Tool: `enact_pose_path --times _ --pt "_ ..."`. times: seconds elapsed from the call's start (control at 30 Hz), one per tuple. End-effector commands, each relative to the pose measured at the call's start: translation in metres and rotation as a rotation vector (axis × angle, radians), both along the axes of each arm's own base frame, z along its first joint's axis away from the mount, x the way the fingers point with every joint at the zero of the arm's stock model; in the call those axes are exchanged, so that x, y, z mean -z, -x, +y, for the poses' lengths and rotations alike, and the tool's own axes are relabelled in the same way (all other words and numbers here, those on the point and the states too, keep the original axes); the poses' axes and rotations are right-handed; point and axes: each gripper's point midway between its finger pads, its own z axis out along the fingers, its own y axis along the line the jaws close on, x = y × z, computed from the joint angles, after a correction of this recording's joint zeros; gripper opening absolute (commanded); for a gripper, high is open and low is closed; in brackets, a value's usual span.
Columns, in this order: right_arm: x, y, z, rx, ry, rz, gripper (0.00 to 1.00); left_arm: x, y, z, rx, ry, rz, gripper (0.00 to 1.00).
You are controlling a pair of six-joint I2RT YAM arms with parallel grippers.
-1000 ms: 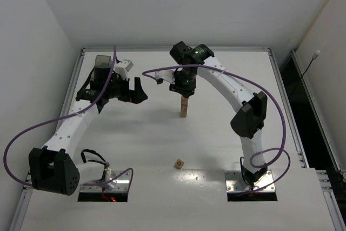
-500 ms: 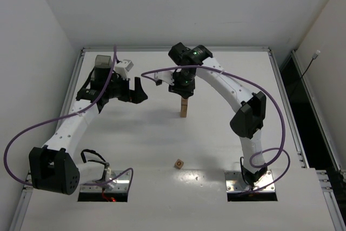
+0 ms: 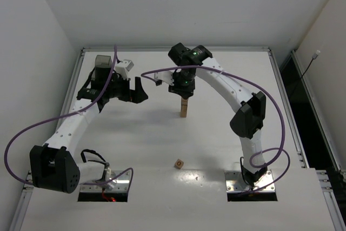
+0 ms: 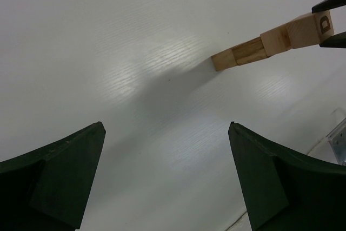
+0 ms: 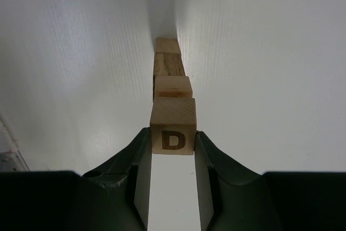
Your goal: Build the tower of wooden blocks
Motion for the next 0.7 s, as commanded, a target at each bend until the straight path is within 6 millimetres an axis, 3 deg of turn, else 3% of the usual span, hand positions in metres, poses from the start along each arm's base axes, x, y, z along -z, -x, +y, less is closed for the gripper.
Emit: enact_pose_path --times 0.0,0.67 --pt "0.0041 0.0052 -0.0025 0.008 0.021 0.023 0.13 -0.0248 -0.0092 -0.0063 0.018 0.030 -0.072 0.96" --pt "0.0066 0.0083 -0.0018 0.010 0.033 0.027 0.18 -0.0218 -0.0101 -0.0064 0.018 0.029 -0.063 0.96"
